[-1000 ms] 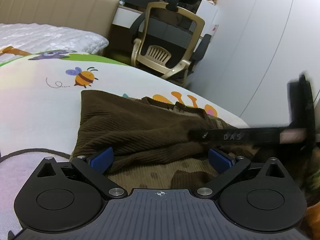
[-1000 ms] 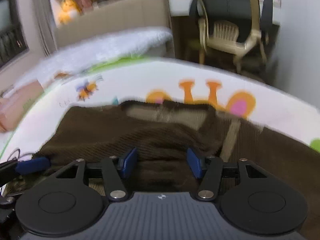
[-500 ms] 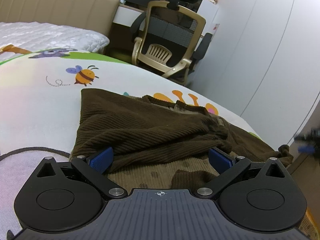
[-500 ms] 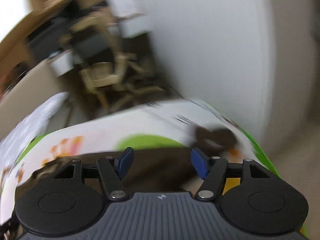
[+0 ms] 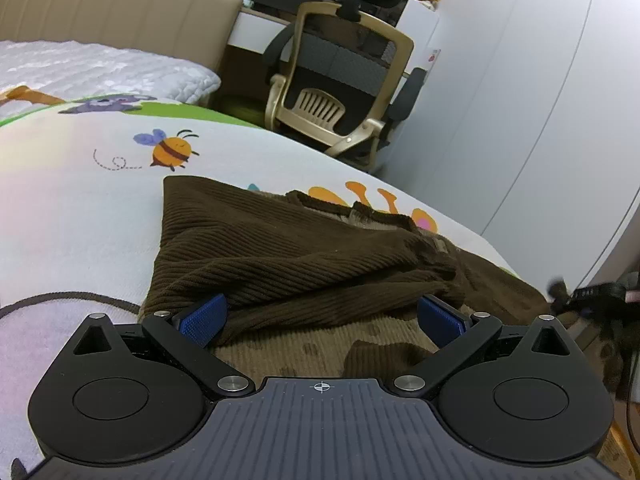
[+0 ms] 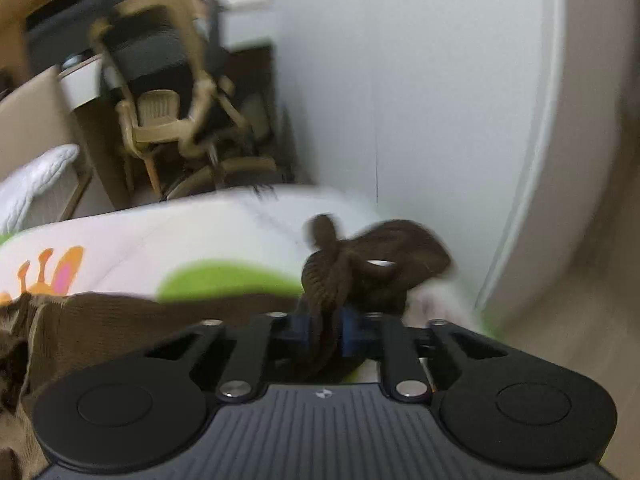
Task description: Fold clothes
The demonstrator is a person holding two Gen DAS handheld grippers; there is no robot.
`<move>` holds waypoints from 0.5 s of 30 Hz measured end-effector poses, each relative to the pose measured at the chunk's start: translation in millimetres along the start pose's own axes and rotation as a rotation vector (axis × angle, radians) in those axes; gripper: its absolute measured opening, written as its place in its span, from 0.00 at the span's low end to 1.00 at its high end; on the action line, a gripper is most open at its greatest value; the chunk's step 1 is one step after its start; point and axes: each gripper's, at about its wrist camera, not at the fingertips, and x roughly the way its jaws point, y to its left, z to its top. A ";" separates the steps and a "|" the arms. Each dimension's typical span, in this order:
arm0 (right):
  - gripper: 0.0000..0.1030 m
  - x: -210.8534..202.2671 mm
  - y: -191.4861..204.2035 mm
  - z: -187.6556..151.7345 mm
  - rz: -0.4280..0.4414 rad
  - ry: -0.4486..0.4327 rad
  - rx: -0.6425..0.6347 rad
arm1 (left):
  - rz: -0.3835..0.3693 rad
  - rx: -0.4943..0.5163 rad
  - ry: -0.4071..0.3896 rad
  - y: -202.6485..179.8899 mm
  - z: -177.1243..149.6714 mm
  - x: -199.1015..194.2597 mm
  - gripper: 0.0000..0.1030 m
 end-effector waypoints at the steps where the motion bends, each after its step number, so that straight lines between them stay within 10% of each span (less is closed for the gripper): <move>1: 0.10 -16.3 16.0 8.6 0.039 -0.059 -0.047 | -0.001 -0.002 0.000 0.3 0.0 -0.1 1.00; 6: 0.10 -105.8 130.3 25.4 0.425 -0.223 -0.322 | -0.006 -0.003 0.014 0.2 2.0 -0.1 1.00; 12: 0.11 -118.1 241.2 -14.8 0.757 -0.111 -0.602 | -0.076 -0.052 0.039 8.5 14.4 -33.1 1.00; 15: 0.37 -107.8 251.2 -31.2 0.816 -0.056 -0.642 | -0.114 -0.065 0.025 17.7 21.3 -54.7 1.00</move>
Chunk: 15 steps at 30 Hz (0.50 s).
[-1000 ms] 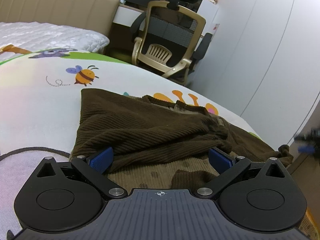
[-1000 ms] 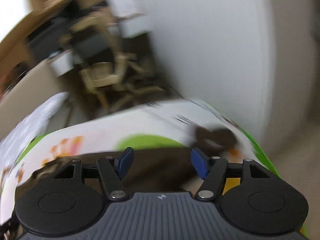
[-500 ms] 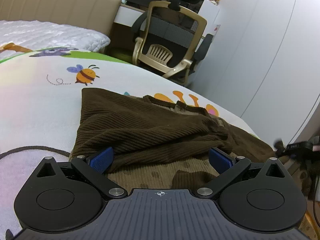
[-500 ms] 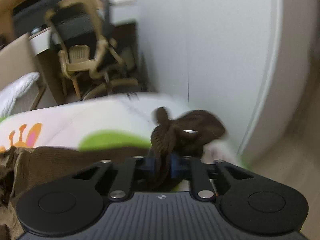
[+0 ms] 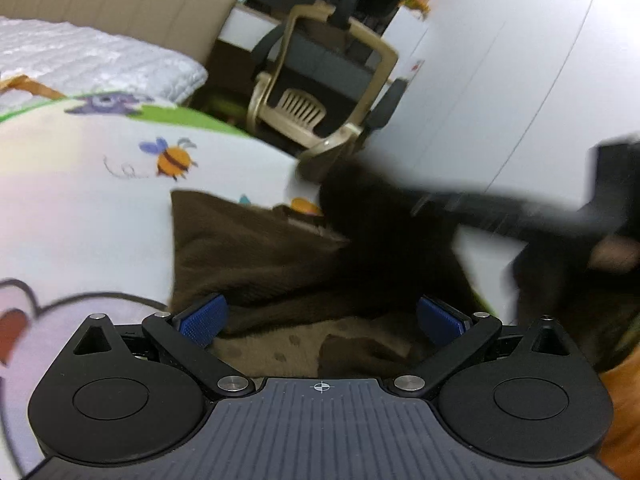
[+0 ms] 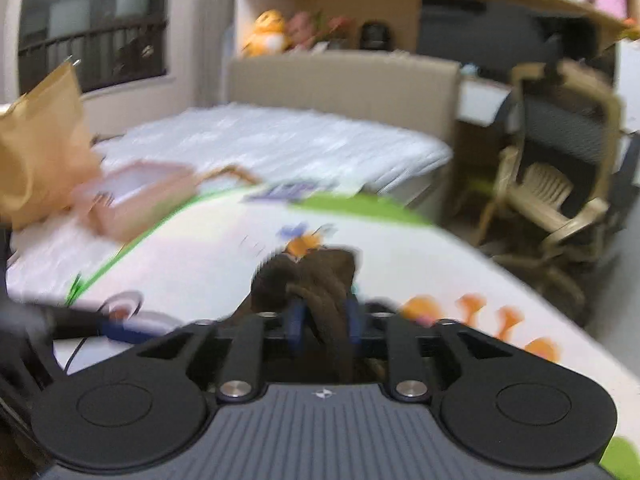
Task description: Fold clothes
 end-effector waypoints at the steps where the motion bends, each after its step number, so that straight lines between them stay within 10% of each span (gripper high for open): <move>1: 0.50 0.6 -1.6 -2.9 0.016 0.000 0.006 | -0.012 -0.003 -0.002 2.3 2.2 -6.4 1.00; 15: 0.74 -115.5 -70.3 -98.1 -0.195 -0.220 0.384 | 0.070 -0.122 0.073 -9.7 15.4 68.2 0.94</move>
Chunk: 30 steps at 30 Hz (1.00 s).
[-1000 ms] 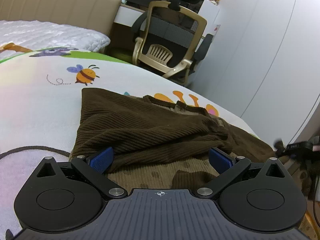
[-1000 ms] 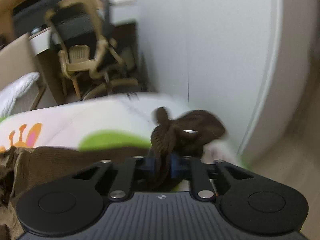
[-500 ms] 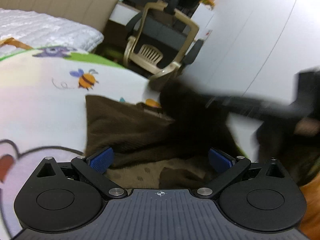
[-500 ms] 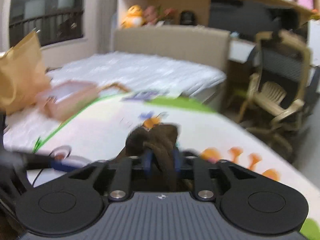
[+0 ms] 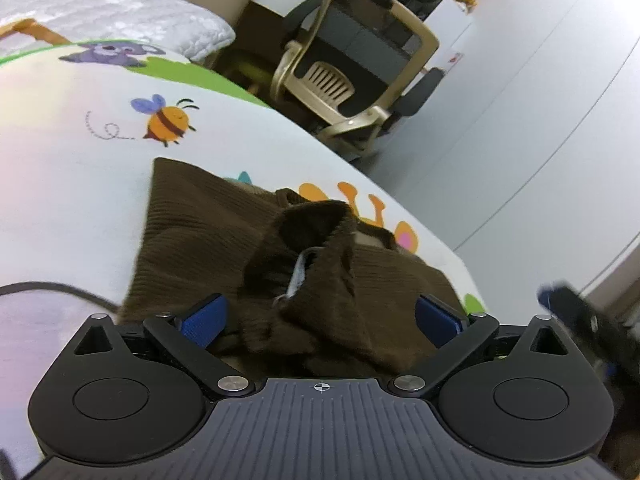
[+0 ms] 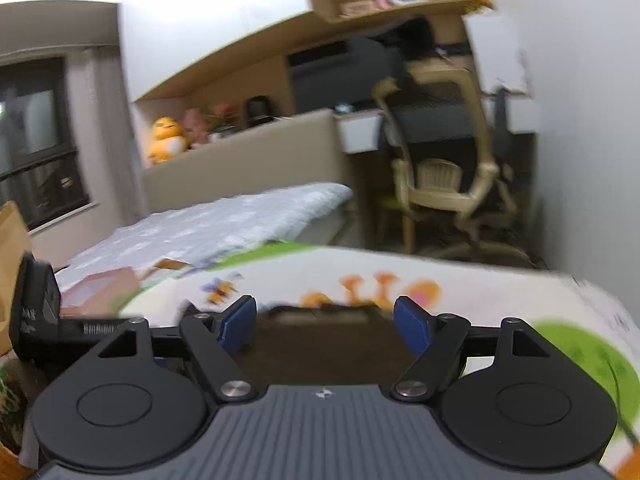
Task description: Fold clothes
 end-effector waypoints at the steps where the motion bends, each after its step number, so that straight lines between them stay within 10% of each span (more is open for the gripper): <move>1: 0.74 1.0 -7.2 -6.1 -0.010 0.018 0.019 | 0.019 0.022 -0.003 -5.7 -0.2 5.1 0.78; 3: 0.74 2.3 -18.3 -12.4 -0.028 0.039 0.042 | 0.055 0.100 0.006 -19.4 1.6 10.5 0.38; 9: 0.74 0.0 -21.0 -4.2 -0.078 0.027 -0.032 | 0.135 0.351 -0.183 -48.9 18.2 -24.5 0.24; 14: 0.61 41.8 0.7 14.3 -0.080 0.131 -0.178 | 0.343 0.420 -0.046 -9.5 23.7 -2.1 0.49; 19: 0.56 104.7 -1.7 -4.8 -0.157 0.395 -0.234 | 0.338 0.372 0.002 22.9 27.5 -11.0 0.82; 23: 0.58 103.3 -19.8 -0.6 -0.218 0.403 -0.225 | 0.378 0.366 -0.011 37.9 43.1 -24.4 0.83; 30: 0.60 112.8 -68.1 44.0 -0.158 0.351 0.127 | 0.104 -0.017 0.100 80.6 86.8 0.7 0.92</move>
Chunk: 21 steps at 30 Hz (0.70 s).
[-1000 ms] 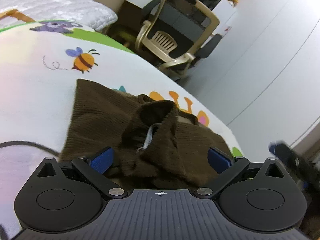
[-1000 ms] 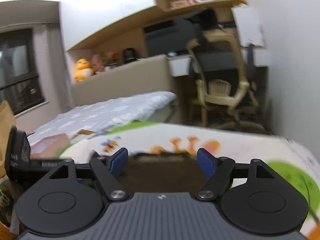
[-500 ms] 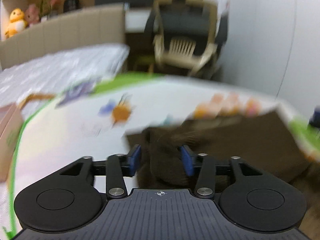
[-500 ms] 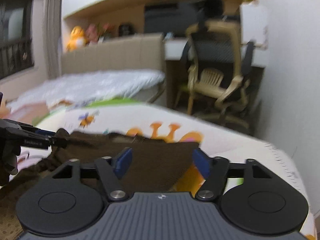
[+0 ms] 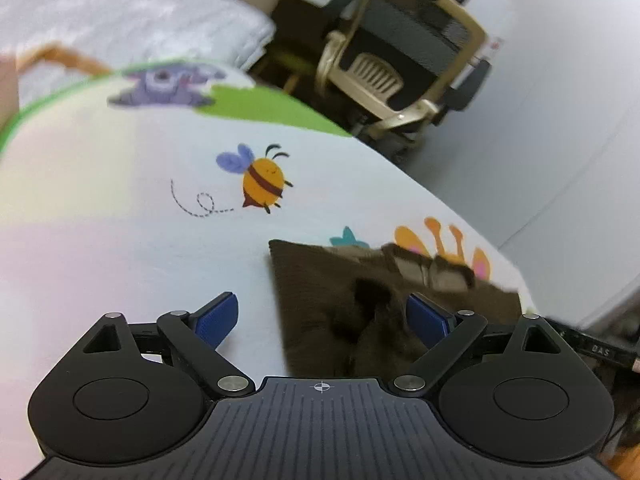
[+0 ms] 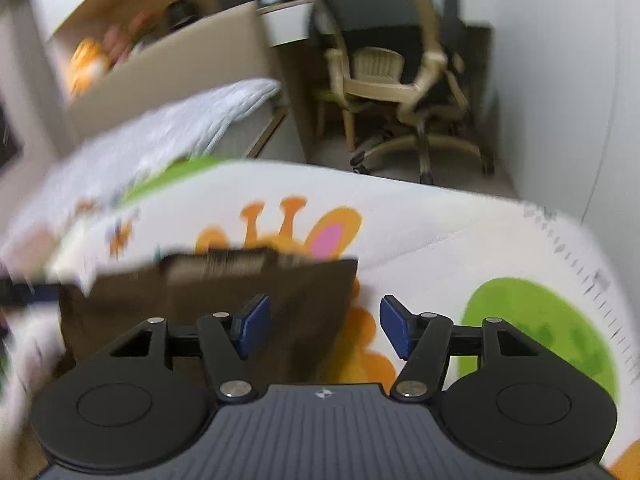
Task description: Fold clothes
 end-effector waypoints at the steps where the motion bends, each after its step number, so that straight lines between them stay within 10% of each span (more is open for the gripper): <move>1: 0.60 8.7 -4.5 5.8 0.002 0.007 0.046 | 0.025 0.003 0.001 0.1 3.0 10.4 0.92; 7: 0.57 65.9 3.3 6.2 -0.036 0.020 0.040 | 0.130 0.063 -0.027 -17.3 -2.8 47.3 0.92; 9: 0.32 73.6 12.3 4.7 -0.040 0.008 -0.013 | 0.154 0.086 -0.051 -25.6 -7.5 50.0 0.89; 10: 0.13 73.4 15.5 5.1 -0.033 0.003 -0.031 | 0.146 0.108 -0.051 -28.3 -7.7 51.3 0.65; 12: 0.11 60.9 19.2 5.6 -0.016 -0.026 -0.043 | 0.130 0.150 -0.051 -33.5 -8.1 53.6 0.13; 21: 0.09 -98.2 29.3 -38.3 0.150 -0.172 -0.163 | -0.022 0.318 -0.193 -57.7 -42.3 -64.1 0.08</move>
